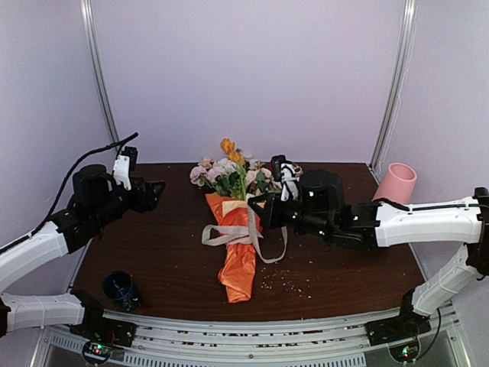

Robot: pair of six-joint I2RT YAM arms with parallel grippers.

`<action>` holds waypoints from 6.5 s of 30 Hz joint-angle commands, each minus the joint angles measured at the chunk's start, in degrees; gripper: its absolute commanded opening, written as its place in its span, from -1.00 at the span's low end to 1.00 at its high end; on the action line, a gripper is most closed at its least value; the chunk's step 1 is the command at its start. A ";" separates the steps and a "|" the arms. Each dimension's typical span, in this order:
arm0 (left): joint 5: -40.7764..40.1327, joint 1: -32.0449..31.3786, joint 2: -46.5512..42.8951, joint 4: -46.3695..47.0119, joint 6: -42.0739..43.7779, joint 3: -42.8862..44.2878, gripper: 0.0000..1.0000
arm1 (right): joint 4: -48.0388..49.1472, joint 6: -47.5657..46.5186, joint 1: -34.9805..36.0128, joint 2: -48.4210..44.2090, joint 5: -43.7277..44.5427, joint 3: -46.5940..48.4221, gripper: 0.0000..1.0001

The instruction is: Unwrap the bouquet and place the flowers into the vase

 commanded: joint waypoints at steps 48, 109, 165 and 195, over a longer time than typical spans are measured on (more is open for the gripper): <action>44.22 -19.38 25.64 16.81 4.69 21.69 0.64 | 3.37 -15.31 -1.54 -18.44 -30.03 28.26 -1.00; 44.79 -29.77 43.56 21.29 2.04 29.41 -0.50 | 5.12 -12.91 -1.48 -16.53 -31.44 25.53 -1.00; 8.06 -19.23 30.10 -14.60 10.28 67.16 -1.00 | -0.92 -21.41 -0.19 -15.56 -0.22 -0.85 0.71; 10.54 -19.27 24.56 -12.89 11.55 65.89 -1.00 | 13.07 -25.66 -0.08 9.13 5.08 7.51 0.93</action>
